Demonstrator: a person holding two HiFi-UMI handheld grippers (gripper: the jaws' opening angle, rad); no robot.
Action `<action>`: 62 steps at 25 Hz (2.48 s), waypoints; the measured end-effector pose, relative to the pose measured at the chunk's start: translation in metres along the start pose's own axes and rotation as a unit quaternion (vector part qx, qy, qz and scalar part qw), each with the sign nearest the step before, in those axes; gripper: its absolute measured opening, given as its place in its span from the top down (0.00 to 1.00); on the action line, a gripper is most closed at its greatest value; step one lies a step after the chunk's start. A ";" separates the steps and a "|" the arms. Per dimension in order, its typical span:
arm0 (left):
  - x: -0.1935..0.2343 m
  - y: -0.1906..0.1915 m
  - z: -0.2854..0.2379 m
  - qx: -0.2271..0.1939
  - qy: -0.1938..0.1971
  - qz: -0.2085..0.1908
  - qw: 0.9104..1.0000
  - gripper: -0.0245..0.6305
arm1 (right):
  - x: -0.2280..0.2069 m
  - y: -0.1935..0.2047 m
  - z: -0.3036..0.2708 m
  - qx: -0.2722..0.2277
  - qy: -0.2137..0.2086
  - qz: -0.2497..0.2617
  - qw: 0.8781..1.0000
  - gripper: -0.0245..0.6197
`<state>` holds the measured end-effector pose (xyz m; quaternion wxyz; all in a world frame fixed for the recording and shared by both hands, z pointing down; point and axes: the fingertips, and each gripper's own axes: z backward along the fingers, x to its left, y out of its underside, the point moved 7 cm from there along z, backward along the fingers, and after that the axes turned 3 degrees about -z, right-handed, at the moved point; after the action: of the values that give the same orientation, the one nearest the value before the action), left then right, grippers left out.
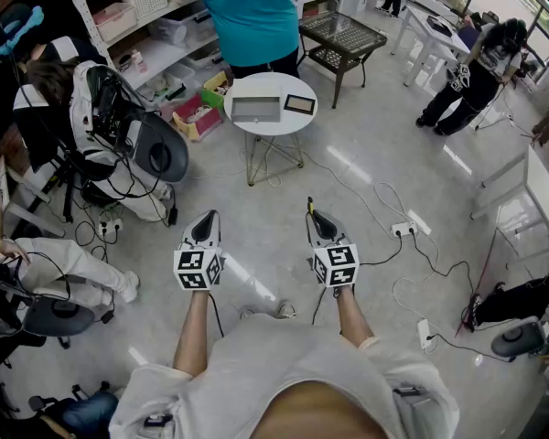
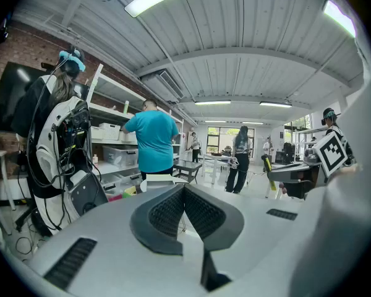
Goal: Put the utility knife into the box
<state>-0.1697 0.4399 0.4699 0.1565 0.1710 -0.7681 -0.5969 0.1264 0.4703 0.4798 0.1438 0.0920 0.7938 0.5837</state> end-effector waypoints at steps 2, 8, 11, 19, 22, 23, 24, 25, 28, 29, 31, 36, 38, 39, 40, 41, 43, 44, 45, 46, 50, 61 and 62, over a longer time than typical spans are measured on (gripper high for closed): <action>-0.002 0.001 -0.003 -0.003 0.001 -0.001 1.000 0.93 | -0.003 0.001 -0.001 -0.002 0.001 0.000 1.000 0.89; -0.005 -0.002 -0.012 -0.003 -0.002 0.000 1.000 0.93 | -0.011 -0.001 -0.007 0.001 -0.001 0.000 1.000 0.89; -0.009 -0.003 -0.016 -0.004 -0.004 0.000 1.000 0.93 | -0.018 -0.003 -0.008 0.001 -0.003 0.002 1.000 0.89; -0.024 -0.004 -0.019 0.001 -0.012 -0.002 1.000 0.93 | -0.032 -0.003 -0.004 -0.003 -0.014 -0.013 1.000 0.89; -0.028 -0.004 -0.022 0.004 -0.018 -0.003 1.000 0.93 | -0.035 -0.002 -0.005 0.002 -0.024 -0.008 1.000 0.89; -0.031 -0.002 -0.022 0.006 -0.019 -0.003 1.000 0.93 | -0.038 0.000 -0.005 0.003 -0.026 -0.006 1.000 0.89; -0.034 0.000 -0.023 0.007 -0.021 -0.003 1.000 0.93 | -0.041 0.002 -0.004 0.004 -0.028 -0.006 1.000 0.89; -0.038 0.002 -0.024 0.008 -0.023 -0.003 1.000 0.93 | -0.044 0.005 -0.004 0.005 -0.030 -0.005 1.000 0.89; -0.050 0.014 -0.029 0.012 -0.025 0.000 1.000 0.93 | -0.052 0.012 -0.006 0.006 -0.038 -0.004 0.999 0.89; -0.053 0.016 -0.032 0.014 -0.024 0.000 1.000 0.93 | -0.055 0.014 -0.008 0.006 -0.039 -0.005 0.999 0.89; -0.057 0.018 -0.037 0.020 -0.020 -0.003 1.000 0.93 | -0.059 0.013 -0.013 0.007 -0.040 -0.009 0.999 0.89; -0.056 0.017 -0.053 0.029 -0.019 0.002 0.999 0.93 | -0.065 0.011 -0.027 0.014 -0.045 -0.013 0.999 0.89; -0.052 0.018 -0.064 0.030 -0.018 0.003 0.999 0.93 | -0.069 0.010 -0.037 0.016 -0.045 -0.013 0.999 0.89; -0.049 0.018 -0.071 0.030 -0.017 0.003 0.999 0.93 | -0.071 0.010 -0.043 0.017 -0.045 -0.012 0.999 0.89; -0.046 0.017 -0.079 0.029 -0.015 0.003 0.999 0.93 | -0.073 0.009 -0.050 0.017 -0.044 -0.011 0.999 0.89; -0.041 0.016 -0.087 0.028 -0.014 0.004 1.000 0.93 | -0.075 0.008 -0.057 0.018 -0.043 -0.010 0.999 0.89; -0.032 0.014 -0.105 0.025 -0.010 0.004 1.000 0.93 | -0.081 0.004 -0.073 0.019 -0.038 -0.008 0.999 0.89; -0.026 0.012 -0.114 0.024 -0.008 0.005 1.000 0.93 | -0.084 0.001 -0.082 0.019 -0.035 -0.007 0.999 0.89; -0.019 0.009 -0.124 0.022 -0.006 0.006 1.000 0.93 | -0.087 -0.003 -0.092 0.018 -0.033 -0.005 0.999 0.89; -0.012 0.006 -0.135 0.021 -0.004 0.006 1.000 0.93 | -0.090 -0.008 -0.103 0.018 -0.030 -0.004 0.999 0.89; 0.019 -0.013 -0.181 0.016 0.009 0.009 1.000 0.93 | -0.098 -0.033 -0.149 0.017 -0.018 0.000 1.000 0.89; 0.135 -0.071 -0.292 0.000 0.033 0.001 0.999 0.93 | -0.091 -0.104 -0.294 0.008 -0.003 0.012 1.000 0.89; 0.145 -0.073 -0.300 0.000 0.034 0.002 0.999 0.93 | -0.090 -0.107 -0.305 0.007 -0.002 0.014 1.000 0.89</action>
<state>-0.1602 0.0989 0.4762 0.1834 0.1897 -0.7625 -0.5907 0.1108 0.1353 0.4735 0.1370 0.1052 0.7964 0.5795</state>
